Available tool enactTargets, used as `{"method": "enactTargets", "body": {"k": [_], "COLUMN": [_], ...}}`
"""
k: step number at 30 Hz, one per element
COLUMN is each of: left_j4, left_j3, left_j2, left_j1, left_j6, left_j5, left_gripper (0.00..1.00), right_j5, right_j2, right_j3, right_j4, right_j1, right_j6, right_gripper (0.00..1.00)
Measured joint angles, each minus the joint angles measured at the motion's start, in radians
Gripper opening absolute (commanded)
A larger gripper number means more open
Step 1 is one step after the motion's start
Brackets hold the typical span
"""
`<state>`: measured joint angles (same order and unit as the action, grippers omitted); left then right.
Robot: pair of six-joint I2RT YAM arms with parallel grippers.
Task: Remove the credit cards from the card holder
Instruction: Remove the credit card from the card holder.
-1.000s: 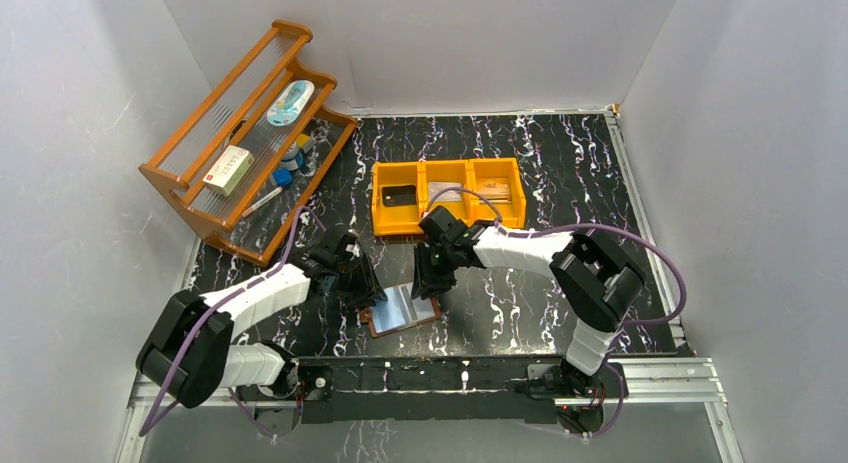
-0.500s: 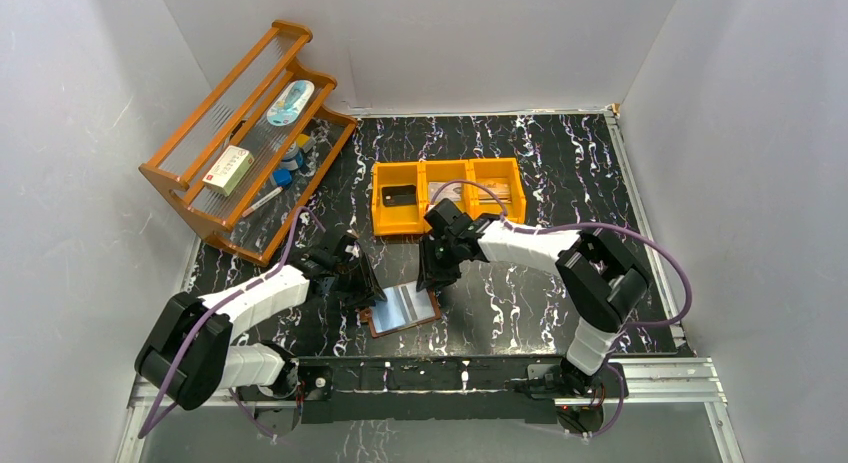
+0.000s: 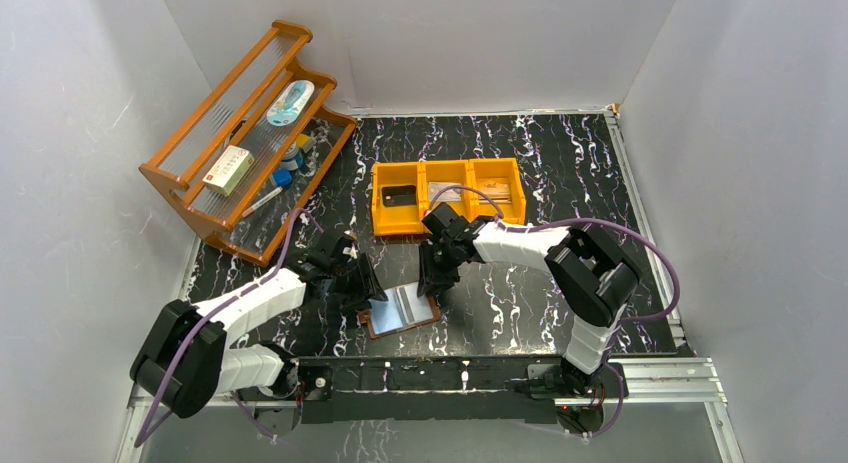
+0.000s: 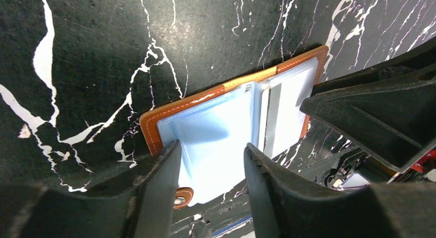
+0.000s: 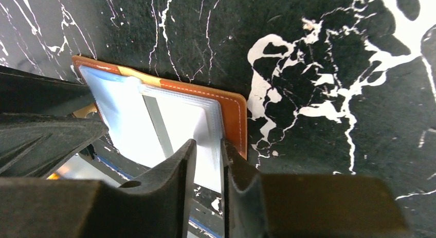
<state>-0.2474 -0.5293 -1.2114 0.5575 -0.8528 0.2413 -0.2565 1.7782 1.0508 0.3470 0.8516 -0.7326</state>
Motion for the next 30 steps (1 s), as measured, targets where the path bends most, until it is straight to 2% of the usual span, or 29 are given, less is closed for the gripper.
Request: {"method": "enactTargets", "body": {"k": [7,12,15,19,20,22,23,28,30], "left_j4": [0.016,0.029,0.031,0.031,0.031,0.031,0.031,0.032,0.033], "left_j3": [0.014,0.027,0.031,0.031,0.031,0.032,0.032,0.033,0.033], "left_j2": [-0.003,0.010,0.014,0.014,0.014,0.014,0.014,0.014,0.015], "left_j1": [0.000,0.000,0.000,0.000,0.000,0.000,0.000,0.000,0.000], "left_j6": [-0.008,-0.022,-0.023,-0.023,-0.024,-0.026,-0.027,-0.030,-0.031], "left_j5": [0.006,0.005,0.003,0.003,0.003,0.003,0.003,0.002,0.002], "left_gripper": [0.40,0.40,0.39,0.40,0.40,0.40,0.40,0.39,0.39], "right_j5": [-0.018,-0.029,-0.042,-0.045,-0.046,-0.048,-0.050,-0.074,-0.085], "right_j2": [0.001,-0.021,-0.035,-0.037,-0.037,-0.039,-0.041,-0.050,-0.051], "right_j3": [0.000,0.000,0.000,0.000,0.000,0.000,0.000,0.000,0.000], "right_j4": [-0.011,-0.011,-0.016,-0.017,-0.018,-0.020,-0.021,-0.039,-0.045], "right_j1": [0.014,0.015,0.016,0.019,0.021,0.025,0.026,0.028,0.028], "right_j6": [-0.008,-0.024,-0.028,-0.037,-0.039,-0.043,-0.045,-0.051,-0.055], "right_gripper": [0.15,0.12,0.05,0.02,0.03,0.15,0.17,0.16,0.08]}}
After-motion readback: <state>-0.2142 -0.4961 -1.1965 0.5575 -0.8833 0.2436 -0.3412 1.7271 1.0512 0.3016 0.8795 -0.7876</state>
